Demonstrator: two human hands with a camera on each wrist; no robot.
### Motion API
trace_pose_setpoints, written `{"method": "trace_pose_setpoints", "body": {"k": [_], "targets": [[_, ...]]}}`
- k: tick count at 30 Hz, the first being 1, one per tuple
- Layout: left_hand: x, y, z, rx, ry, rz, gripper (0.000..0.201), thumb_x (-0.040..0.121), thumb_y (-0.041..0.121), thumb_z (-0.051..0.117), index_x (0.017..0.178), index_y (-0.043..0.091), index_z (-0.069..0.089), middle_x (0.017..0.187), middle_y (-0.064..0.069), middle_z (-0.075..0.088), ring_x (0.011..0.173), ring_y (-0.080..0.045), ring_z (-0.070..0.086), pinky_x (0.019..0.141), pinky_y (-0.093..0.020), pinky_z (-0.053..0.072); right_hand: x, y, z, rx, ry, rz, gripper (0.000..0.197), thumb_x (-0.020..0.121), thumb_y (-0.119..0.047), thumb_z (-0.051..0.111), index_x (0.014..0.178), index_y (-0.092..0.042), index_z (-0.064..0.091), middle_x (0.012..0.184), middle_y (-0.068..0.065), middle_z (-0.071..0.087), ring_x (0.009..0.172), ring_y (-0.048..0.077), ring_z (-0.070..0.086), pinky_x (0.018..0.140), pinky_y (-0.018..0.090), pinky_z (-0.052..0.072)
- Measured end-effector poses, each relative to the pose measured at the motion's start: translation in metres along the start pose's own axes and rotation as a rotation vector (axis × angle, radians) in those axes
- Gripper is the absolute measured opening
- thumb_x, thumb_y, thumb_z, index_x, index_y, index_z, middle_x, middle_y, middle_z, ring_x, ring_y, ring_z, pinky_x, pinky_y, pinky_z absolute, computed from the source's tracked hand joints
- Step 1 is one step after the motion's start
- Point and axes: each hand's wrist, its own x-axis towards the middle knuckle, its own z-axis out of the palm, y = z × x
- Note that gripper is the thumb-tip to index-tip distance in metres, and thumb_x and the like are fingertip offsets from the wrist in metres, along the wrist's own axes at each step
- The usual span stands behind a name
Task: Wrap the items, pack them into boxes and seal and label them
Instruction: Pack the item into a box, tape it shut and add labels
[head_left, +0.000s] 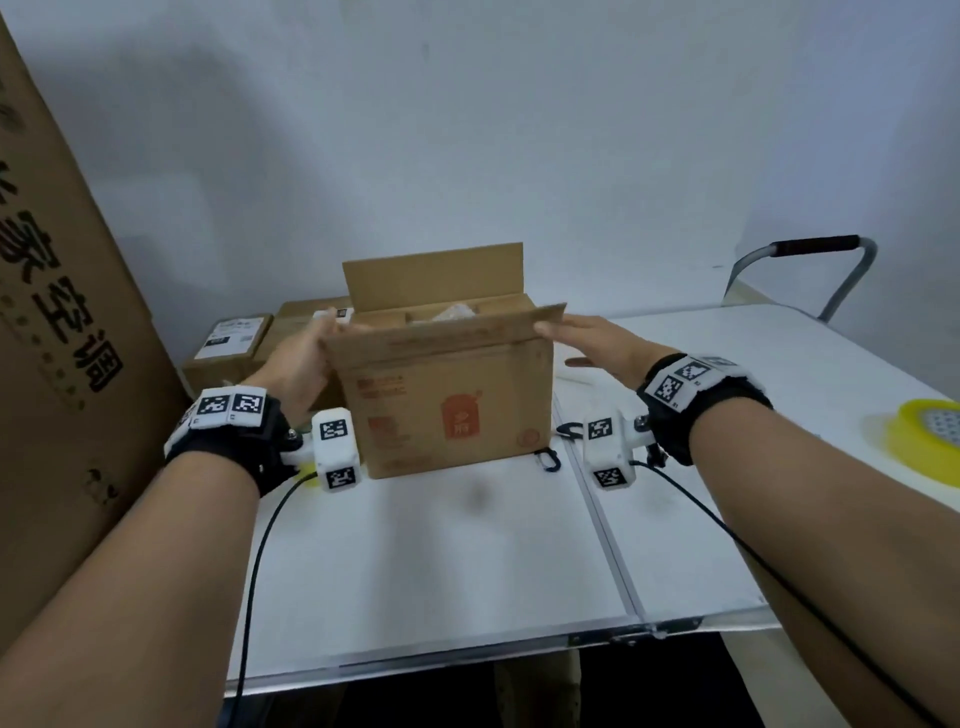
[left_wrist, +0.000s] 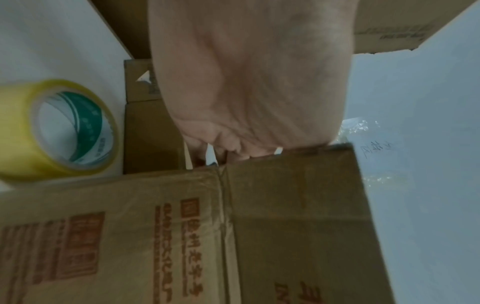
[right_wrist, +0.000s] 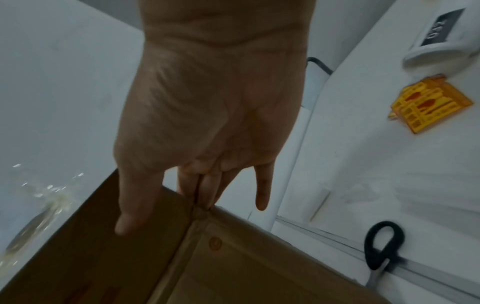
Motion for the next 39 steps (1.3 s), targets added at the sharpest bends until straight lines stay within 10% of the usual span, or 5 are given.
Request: {"method": "trace_pose_setpoints", "body": {"k": [3,9,14,29,39], "targets": [[0.006,-0.003,-0.003,-0.079,0.073,-0.041,0.077,0.090,0.074,0.027,0.138,0.020,0.055,0.140,0.001,0.057,0.136,-0.020,0.045,0.118,-0.046,0.024,0.012,0.004,0.010,0.017,0.170,-0.012,0.058,0.087,-0.065,0.053,0.126,-0.024,0.062,0.131,-0.007,0.060,0.122,0.013,0.053,0.106,0.038,0.043],[0.007,-0.009,0.019,0.169,0.254,0.042,0.066,0.092,0.068,0.040,0.145,0.030,0.038,0.139,0.010,0.047,0.127,-0.017,0.046,0.109,-0.041,0.035,0.039,0.001,0.040,-0.148,0.474,-0.142,0.053,0.094,-0.022,0.059,0.140,-0.014,0.036,0.138,0.008,0.041,0.116,0.021,0.052,0.099,0.037,0.045],[0.021,-0.021,0.024,0.592,0.252,0.275,0.053,0.102,0.024,0.048,0.147,0.044,0.031,0.163,0.005,0.017,0.149,-0.025,0.013,0.119,-0.056,0.018,0.048,0.003,0.037,-0.331,0.417,-0.164,0.032,0.094,-0.019,0.059,0.126,-0.021,0.057,0.141,0.003,0.032,0.126,0.025,0.044,0.107,0.041,0.038],[0.015,-0.022,0.015,0.842,-0.039,0.266,0.072,0.084,0.061,0.058,0.149,0.038,0.036,0.159,0.018,0.022,0.150,-0.010,0.000,0.122,-0.046,0.008,0.105,-0.077,0.063,-0.779,0.320,-0.126,0.076,0.089,-0.009,0.052,0.153,-0.018,0.012,0.163,-0.003,0.001,0.149,0.026,-0.005,0.119,0.053,0.009],[0.015,-0.024,0.016,0.774,-0.011,0.331,0.068,0.086,0.053,0.063,0.147,0.031,0.041,0.159,0.011,0.018,0.146,-0.014,0.017,0.121,-0.045,0.019,0.101,-0.083,0.068,-0.921,0.164,-0.048,0.031,0.093,-0.023,0.054,0.122,-0.015,0.063,0.128,0.011,0.044,0.113,0.031,0.052,0.099,0.041,0.043]]}}
